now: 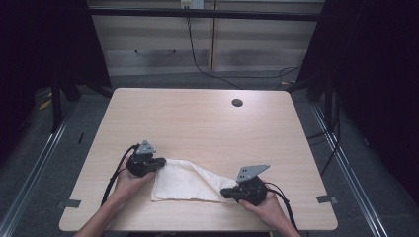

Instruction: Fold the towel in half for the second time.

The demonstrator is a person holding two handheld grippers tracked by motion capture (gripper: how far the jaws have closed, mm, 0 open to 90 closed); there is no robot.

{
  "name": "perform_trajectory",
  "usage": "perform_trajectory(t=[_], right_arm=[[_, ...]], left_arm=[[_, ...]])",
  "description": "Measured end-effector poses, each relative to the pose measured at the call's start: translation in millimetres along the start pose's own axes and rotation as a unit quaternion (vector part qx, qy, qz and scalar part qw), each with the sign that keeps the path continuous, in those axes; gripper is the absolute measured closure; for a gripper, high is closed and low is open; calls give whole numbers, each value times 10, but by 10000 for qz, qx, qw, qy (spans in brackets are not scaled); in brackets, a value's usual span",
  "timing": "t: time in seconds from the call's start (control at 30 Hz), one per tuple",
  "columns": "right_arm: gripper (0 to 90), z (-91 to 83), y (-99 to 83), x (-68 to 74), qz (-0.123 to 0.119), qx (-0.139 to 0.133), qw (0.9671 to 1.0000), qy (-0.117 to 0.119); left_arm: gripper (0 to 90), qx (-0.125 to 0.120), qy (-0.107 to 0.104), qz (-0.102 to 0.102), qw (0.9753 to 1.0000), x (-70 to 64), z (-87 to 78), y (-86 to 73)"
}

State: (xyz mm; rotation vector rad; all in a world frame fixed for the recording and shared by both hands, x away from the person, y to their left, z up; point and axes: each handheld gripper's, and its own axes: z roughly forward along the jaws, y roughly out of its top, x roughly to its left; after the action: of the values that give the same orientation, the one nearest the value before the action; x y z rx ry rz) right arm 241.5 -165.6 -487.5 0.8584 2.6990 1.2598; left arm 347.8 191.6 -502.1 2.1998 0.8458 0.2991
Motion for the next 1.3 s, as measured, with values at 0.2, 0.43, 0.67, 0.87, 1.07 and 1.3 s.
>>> perform_trajectory(t=[0.2, 0.43, 0.67, 0.87, 1.07, 1.3], right_arm=[[879, 105, -35, -34, 172, 299, 9990, 295], [883, 130, -33, -101, 227, 194, 9995, 139], [885, 171, 37, -201, 302, 174, 9993, -100], [886, 209, 114, -315, 407, 192, 9982, -404], [886, 216, 130, -368, 559, 156, 9970, -517], [886, 220, 119, -339, 487, 105, 9967, -648]], left_arm=[[849, 10, -3, 47, 10000, -2, -1, 3], [845, -304, -161, -117, 9993, -18, -78, 55], [845, -868, -316, -49, 9957, -81, -316, 209], [846, -1247, -510, 245, 9906, -268, -470, 392], [846, -1126, -724, 666, 9888, -491, -538, 329], [846, -841, -943, 838, 9884, -631, -577, 134]])
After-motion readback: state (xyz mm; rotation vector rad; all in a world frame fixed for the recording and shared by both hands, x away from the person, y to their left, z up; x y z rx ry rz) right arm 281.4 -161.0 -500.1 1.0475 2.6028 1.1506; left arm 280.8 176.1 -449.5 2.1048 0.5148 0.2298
